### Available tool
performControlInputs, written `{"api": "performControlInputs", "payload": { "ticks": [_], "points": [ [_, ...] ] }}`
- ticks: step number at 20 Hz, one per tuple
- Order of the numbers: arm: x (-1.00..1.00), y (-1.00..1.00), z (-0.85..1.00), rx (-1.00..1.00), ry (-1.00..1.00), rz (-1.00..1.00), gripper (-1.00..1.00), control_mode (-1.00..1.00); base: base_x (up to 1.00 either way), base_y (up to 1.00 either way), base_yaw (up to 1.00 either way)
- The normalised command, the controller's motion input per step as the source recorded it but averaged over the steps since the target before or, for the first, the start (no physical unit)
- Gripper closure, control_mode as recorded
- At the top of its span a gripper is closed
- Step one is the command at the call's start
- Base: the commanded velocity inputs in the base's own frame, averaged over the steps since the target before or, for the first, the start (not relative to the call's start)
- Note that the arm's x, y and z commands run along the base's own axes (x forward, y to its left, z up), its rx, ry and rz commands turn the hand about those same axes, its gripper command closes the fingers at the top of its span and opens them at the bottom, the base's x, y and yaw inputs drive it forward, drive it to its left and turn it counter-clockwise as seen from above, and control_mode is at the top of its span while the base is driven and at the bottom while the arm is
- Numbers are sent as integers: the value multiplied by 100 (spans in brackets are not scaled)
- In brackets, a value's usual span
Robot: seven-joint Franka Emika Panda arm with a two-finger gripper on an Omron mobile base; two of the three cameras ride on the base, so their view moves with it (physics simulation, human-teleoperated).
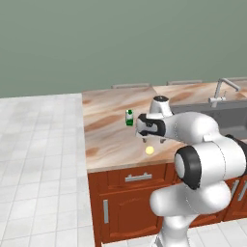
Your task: Gather the eggs and milk located in the vicinity of the sink area and place them right next to the bowl.
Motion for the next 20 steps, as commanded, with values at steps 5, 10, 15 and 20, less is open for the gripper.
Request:
{"api": "performControlInputs", "payload": {
  "ticks": [5, 10, 15, 20],
  "points": [
    [7, 0, -25, 0, 8, 0, -100, -100, 0, 0, 0],
    [0, 0, -5, 0, 10, 0, -100, -100, 0, 0, 0],
    [1, 0, -24, 0, 7, 0, -100, -100, 0, 0, 0],
    [3, 0, -29, 0, 1, 0, -100, -100, 0, 0, 0]
  ]
}}
